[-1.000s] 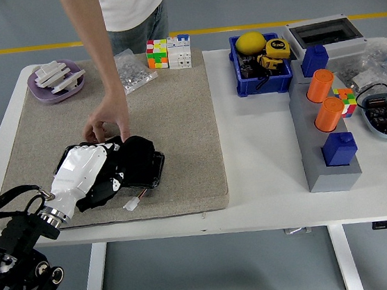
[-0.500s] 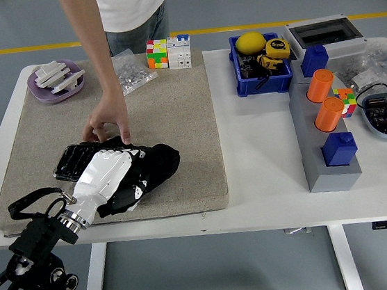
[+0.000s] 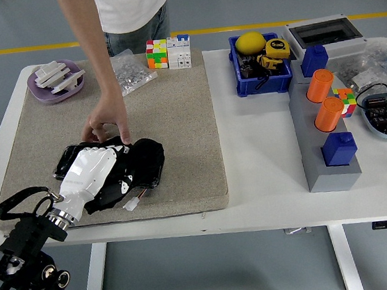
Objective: Pick the rag up,wipe the panel,place it on the desk
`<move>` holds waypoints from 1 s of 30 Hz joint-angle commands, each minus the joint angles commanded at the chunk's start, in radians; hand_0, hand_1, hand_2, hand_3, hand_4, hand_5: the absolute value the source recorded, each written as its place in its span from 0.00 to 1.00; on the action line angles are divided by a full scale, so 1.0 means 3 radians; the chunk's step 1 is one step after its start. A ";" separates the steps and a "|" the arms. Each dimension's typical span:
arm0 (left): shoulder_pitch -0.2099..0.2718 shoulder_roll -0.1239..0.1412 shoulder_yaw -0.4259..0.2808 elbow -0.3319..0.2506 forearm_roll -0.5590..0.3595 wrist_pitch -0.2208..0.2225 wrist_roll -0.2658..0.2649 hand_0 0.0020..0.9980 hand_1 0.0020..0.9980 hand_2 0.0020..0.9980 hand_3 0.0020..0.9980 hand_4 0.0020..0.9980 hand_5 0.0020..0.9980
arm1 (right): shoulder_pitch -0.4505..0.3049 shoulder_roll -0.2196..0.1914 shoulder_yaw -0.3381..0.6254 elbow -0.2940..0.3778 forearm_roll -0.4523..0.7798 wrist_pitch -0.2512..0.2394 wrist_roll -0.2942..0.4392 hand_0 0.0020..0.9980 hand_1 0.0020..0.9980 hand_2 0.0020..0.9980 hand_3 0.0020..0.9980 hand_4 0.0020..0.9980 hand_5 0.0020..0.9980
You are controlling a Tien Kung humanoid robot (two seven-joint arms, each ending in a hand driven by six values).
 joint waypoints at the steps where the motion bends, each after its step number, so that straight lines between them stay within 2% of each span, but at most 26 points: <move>1: -0.0001 0.0008 -0.0030 0.0034 0.0000 0.0004 -0.0003 0.24 0.29 0.57 0.50 0.22 0.00 | 0.0001 -0.0001 0.0029 0.0000 -0.0031 0.0008 0.0003 0.75 0.62 0.67 0.60 1.00 0.50; 5: 0.0012 0.0031 -0.0147 0.0149 0.0000 0.0002 0.0000 0.24 0.29 0.56 0.51 0.23 0.00 | -0.0001 -0.0002 0.0141 0.0000 -0.0153 0.0040 0.0015 0.75 0.62 0.67 0.60 1.00 0.50; 13: 0.0036 0.0058 -0.0356 0.0396 -0.0042 0.0104 -0.0051 0.24 0.29 0.56 0.51 0.24 0.00 | -0.0013 0.0004 0.0371 0.0000 -0.0411 0.0119 0.0038 0.75 0.62 0.67 0.60 1.00 0.50; 22: 0.0072 0.0070 -0.0603 0.0441 -0.0017 0.0161 -0.0043 0.24 0.29 0.56 0.51 0.24 0.00 | -0.0022 0.0006 0.0259 0.0000 -0.0297 0.0094 0.0025 0.75 0.62 0.67 0.60 1.00 0.50; 30: 0.0090 0.0098 -0.0771 0.0565 -0.0062 0.0169 -0.0063 0.24 0.29 0.56 0.51 0.25 0.00 | -0.0041 0.0017 0.0155 0.0000 -0.0195 0.0080 0.0014 0.75 0.62 0.67 0.60 1.00 0.50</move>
